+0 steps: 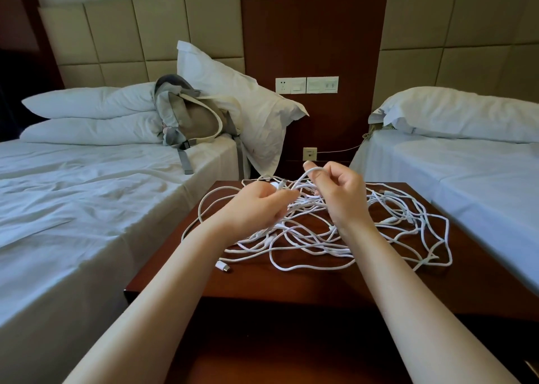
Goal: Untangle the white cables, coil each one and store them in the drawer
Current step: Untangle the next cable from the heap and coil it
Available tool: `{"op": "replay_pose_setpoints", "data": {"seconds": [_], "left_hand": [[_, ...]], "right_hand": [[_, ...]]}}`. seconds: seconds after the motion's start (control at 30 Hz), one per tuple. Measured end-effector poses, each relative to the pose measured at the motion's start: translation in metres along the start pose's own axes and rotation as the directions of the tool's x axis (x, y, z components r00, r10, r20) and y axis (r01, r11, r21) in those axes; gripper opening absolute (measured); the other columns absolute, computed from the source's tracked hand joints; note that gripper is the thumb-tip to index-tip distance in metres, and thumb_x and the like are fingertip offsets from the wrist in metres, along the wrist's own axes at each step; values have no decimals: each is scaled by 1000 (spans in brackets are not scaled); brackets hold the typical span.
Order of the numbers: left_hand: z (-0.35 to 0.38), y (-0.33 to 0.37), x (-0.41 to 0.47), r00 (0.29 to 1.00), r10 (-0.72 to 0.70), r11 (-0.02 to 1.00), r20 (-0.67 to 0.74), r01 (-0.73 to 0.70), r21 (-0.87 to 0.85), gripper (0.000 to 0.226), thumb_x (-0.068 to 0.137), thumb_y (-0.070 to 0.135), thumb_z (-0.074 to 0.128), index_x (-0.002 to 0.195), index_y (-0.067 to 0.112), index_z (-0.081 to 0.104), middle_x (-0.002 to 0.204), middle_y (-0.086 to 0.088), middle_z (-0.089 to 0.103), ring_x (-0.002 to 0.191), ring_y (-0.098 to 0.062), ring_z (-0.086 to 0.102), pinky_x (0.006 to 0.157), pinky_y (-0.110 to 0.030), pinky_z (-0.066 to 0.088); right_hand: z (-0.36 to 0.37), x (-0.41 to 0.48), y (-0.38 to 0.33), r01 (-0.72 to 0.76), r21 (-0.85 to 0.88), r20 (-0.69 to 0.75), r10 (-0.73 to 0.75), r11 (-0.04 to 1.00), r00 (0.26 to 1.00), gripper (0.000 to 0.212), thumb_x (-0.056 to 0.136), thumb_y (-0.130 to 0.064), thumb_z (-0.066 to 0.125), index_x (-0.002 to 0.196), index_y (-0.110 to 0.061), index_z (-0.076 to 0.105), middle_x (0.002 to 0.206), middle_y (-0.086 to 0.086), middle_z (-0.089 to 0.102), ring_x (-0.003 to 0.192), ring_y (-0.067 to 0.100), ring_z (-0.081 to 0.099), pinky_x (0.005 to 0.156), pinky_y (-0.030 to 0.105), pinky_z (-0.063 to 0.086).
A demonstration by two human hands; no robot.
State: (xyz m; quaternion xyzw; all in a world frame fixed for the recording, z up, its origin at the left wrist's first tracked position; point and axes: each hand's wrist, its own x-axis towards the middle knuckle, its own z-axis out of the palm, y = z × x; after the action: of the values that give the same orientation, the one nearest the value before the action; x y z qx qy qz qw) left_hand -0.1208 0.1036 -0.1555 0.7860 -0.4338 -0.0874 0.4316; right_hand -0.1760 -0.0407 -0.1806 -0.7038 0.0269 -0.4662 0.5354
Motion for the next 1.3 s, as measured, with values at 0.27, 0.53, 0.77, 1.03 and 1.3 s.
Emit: {"op": "replay_pose_setpoints", "data": {"seconds": [0.27,0.53,0.77,1.03,1.3], "left_hand": [[6,-4,4,998,-10,979,-57,22,205,43,93,20,48,52,13,38,49,0,37,48,-12,34,49,-25,31],[11,-22,7,1000,7,978,23,-11,207,52,89,38,59,52,14,30,48,0,28,43,-10,25,44,-19,25],[39,-28,15,985,127,968,-115,-97,233,50,79,44,68,58,15,34,52,1,39,49,-12,36,50,-25,32],[49,-11,29,950,220,947,-221,-153,283,47,75,41,73,60,16,36,59,1,42,55,-13,40,53,-30,35],[75,-18,49,967,246,827,-63,-176,533,46,76,44,71,65,18,34,74,-1,48,68,-16,46,58,-29,33]], "right_hand": [[0,6,-5,-85,216,-17,91,973,996,28,89,-15,63,65,-15,49,47,-9,36,45,5,33,50,17,36],[-12,7,11,150,-229,58,-140,962,988,42,89,-29,62,54,-13,47,40,-10,39,43,7,36,46,23,32],[-25,11,16,-59,-161,51,68,985,996,43,91,-28,61,60,0,52,37,-10,40,39,5,39,50,19,39],[-36,10,26,-208,-99,-37,205,973,978,46,95,-30,51,55,-7,51,34,-8,37,38,9,39,67,37,49],[-44,11,36,-211,-127,-265,172,969,949,50,89,-37,60,54,-5,46,43,-5,45,42,5,33,54,25,34]]}}
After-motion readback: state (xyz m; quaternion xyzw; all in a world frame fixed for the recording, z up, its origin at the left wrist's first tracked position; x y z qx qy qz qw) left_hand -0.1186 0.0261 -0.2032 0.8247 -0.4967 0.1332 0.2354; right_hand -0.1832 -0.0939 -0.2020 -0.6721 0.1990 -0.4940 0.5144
